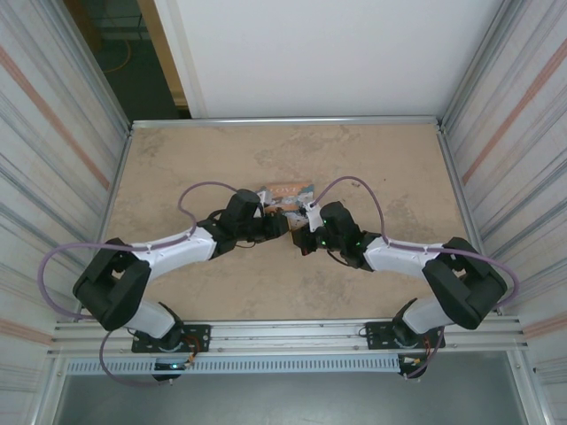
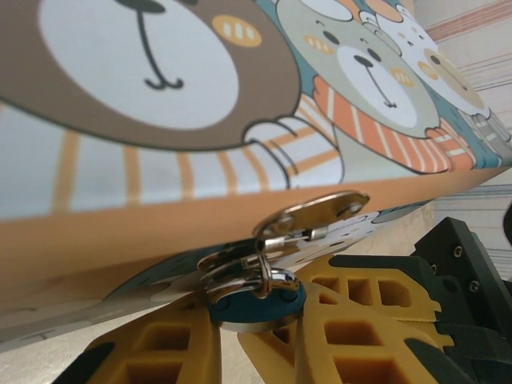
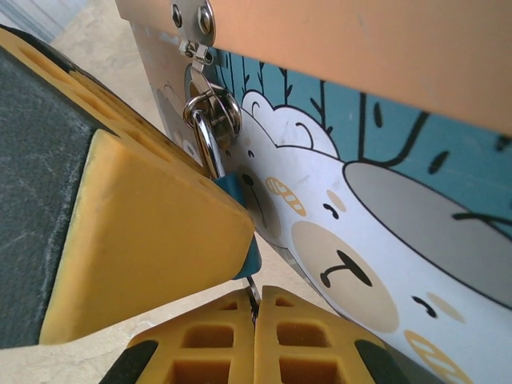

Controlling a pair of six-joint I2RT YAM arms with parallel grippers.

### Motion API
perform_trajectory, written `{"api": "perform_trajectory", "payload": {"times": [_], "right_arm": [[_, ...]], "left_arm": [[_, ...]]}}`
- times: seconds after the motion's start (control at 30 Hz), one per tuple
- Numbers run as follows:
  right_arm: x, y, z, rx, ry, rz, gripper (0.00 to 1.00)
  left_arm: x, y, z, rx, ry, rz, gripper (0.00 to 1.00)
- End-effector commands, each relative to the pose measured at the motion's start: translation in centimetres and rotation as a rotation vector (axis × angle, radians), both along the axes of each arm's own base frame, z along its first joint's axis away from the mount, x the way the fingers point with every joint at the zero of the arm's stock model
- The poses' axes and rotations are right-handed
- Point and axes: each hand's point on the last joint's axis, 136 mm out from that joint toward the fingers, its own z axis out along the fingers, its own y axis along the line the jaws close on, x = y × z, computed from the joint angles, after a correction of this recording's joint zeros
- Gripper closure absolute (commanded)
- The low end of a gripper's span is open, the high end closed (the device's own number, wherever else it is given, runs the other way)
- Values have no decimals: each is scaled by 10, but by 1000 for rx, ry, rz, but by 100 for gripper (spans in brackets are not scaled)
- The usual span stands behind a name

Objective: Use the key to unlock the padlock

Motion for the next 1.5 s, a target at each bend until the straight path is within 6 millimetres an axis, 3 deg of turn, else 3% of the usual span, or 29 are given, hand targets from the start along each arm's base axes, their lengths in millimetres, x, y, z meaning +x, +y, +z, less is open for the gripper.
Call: {"api": "perform_trajectory", "payload": {"times": [0.0,0.27,0.6,0.83,1.1,1.47], "right_arm": [[17,36,78,257,-213,10,100],[5,44,34,237,-141,-47,100],[-1,42,3,191,-89,-97,100],[-5,43,-18,174,-45,-111,100],[-10,48,-33,163,-14,-112,100],[-14,52,-31,204,49,-129,100]], "left_arm": [[-51,-23,-23,-21,142,-187,92],[-50,-20,-35,4,155,-173,86],[-45,-7,-37,26,148,-134,65],[-42,13,-32,34,134,-95,57],[-41,41,-19,47,102,-46,49],[-41,90,3,-11,18,64,44]]}}
